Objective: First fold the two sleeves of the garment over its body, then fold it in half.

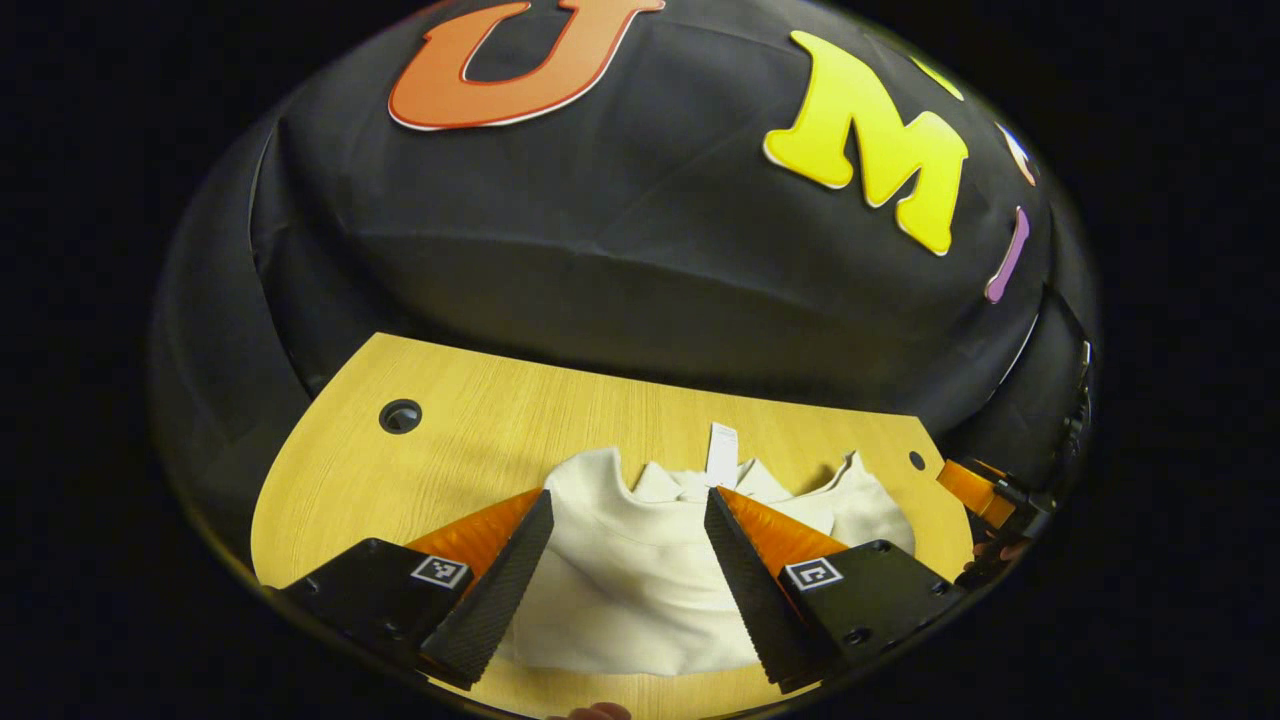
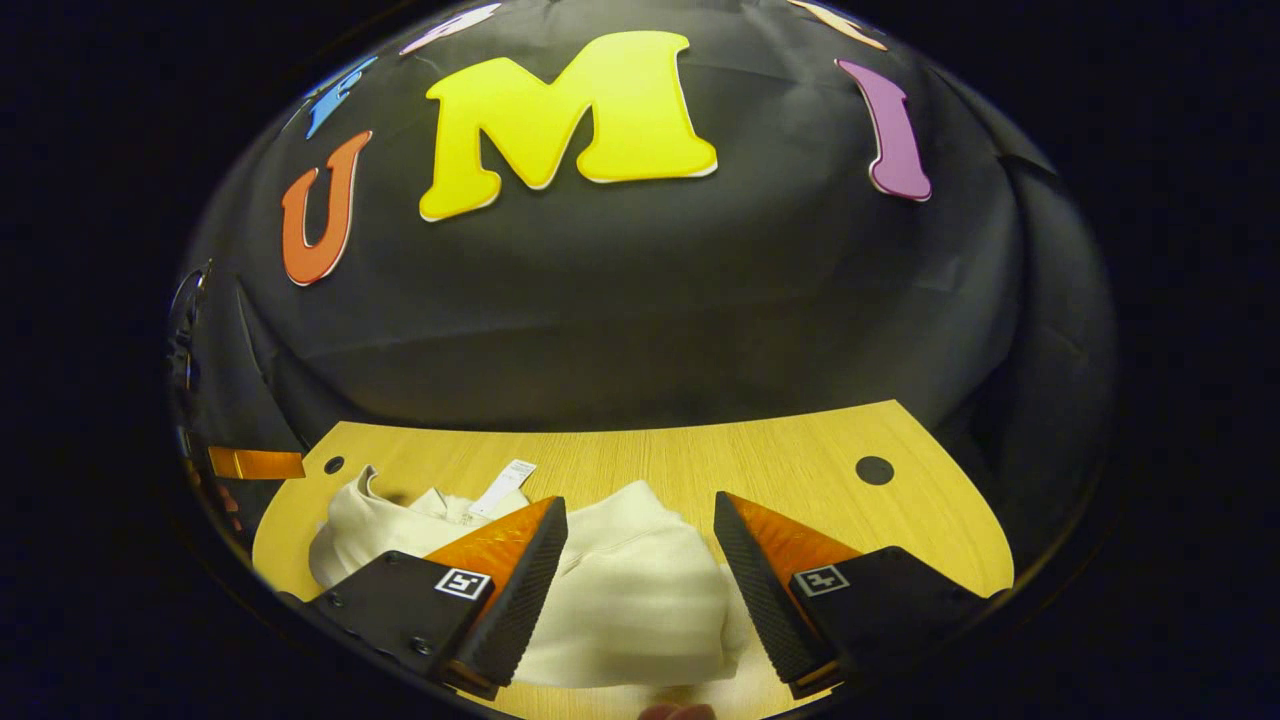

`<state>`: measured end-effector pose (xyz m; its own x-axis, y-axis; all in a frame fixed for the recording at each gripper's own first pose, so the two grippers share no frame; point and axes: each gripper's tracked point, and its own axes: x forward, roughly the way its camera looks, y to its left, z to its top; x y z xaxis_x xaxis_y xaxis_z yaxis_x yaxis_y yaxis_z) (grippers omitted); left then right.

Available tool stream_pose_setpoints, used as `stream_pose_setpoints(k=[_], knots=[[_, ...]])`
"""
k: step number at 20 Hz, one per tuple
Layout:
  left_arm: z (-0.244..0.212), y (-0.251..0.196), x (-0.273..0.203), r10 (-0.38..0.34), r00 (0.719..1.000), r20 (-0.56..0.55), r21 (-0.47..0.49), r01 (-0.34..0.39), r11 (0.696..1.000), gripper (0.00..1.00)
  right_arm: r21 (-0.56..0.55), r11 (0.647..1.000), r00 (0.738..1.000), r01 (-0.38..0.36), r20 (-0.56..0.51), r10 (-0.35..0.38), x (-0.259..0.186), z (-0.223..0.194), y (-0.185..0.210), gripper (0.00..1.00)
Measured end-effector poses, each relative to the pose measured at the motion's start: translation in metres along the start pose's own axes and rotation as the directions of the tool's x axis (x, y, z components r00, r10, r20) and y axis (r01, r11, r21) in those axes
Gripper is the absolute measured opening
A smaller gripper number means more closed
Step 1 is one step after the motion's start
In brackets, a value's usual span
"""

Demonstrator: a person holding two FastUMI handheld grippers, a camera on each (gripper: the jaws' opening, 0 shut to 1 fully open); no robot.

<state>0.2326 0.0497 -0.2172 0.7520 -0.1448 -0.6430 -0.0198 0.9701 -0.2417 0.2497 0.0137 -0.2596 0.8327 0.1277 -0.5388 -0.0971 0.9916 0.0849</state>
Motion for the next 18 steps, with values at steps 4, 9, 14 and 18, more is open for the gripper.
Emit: stream_pose_setpoints(k=[4, 9, 14, 18], knots=[[0.038, -0.028, -0.055, -0.004, 0.992, 0.128, 0.069, -0.005, 0.998, 0.99, -0.039, 0.999, 0.992, 0.01, 0.129, -0.005, -0.058, 0.044, 0.001, 0.94], [0.066, -0.053, -0.122, 0.0, 0.967, 0.254, 0.112, -0.029, 0.993, 0.98, -0.097, 0.995, 0.962, 0.027, 0.273, 0.001, -0.131, 0.081, 0.008, 0.93], [0.078, -0.065, -0.19, 0.046, 0.926, 0.375, 0.117, -0.097, 0.988, 0.98, -0.068, 0.997, 0.938, 0.033, 0.348, -0.008, -0.195, 0.093, 0.01, 0.93], [0.085, -0.072, -0.245, 0.068, 0.865, 0.497, 0.125, -0.149, 0.981, 0.98, -0.027, 0.999, 0.914, 0.043, 0.405, -0.028, -0.239, 0.096, 0.009, 0.93]])
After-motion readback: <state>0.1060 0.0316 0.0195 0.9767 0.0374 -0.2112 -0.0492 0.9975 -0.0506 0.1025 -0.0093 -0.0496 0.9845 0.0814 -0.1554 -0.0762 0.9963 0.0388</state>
